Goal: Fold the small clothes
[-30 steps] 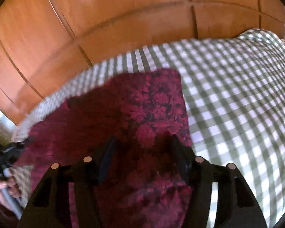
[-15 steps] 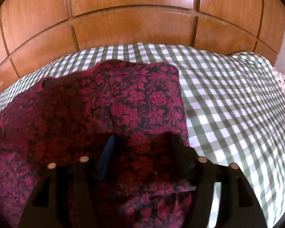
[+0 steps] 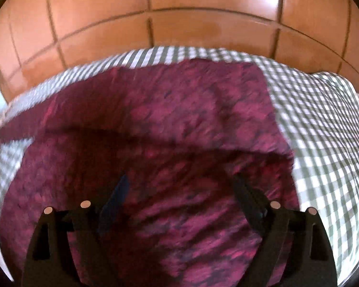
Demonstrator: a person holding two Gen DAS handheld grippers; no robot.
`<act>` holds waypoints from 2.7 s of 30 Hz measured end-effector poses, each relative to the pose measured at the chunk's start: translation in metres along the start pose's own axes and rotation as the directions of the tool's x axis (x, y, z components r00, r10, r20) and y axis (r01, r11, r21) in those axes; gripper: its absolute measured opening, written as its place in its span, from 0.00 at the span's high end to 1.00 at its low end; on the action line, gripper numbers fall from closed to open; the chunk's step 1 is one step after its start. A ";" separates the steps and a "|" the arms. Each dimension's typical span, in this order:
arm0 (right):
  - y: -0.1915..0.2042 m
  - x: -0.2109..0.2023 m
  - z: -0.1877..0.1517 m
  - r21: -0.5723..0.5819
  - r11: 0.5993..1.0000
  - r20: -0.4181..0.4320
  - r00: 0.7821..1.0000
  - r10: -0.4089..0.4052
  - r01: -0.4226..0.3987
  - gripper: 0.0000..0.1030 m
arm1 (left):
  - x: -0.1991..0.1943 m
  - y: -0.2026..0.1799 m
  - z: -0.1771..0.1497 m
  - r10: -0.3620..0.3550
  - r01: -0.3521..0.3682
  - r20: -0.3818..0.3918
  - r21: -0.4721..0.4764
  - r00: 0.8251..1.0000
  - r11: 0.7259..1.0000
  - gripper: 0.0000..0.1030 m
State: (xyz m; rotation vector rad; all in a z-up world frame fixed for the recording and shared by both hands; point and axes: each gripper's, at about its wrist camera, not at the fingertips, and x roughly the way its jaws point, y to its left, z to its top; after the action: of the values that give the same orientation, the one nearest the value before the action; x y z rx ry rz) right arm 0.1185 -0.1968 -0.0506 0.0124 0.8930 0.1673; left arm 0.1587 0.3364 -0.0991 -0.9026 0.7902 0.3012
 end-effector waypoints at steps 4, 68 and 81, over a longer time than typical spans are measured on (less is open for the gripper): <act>0.009 0.011 -0.005 -0.017 0.999 -0.016 0.999 -0.032 0.032 0.08 | 0.005 0.028 0.033 -0.040 0.041 0.012 -0.123 0.999 0.992 0.48; 0.077 -0.027 0.145 0.023 0.949 0.139 0.941 0.307 -0.313 0.92 | 0.031 -0.141 -0.131 0.038 0.018 -0.092 0.536 0.995 0.844 0.21; -0.091 -0.019 0.099 0.271 0.962 0.130 0.992 0.008 -0.043 0.93 | 0.066 -0.175 -0.159 0.154 -0.083 -0.067 0.603 0.986 0.793 0.22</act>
State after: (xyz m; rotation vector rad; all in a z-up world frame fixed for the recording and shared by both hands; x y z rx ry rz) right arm 0.1961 -0.2832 0.0193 0.2895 0.7825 0.0652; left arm 0.2220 0.0991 -0.1035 -0.2666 0.9752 0.0919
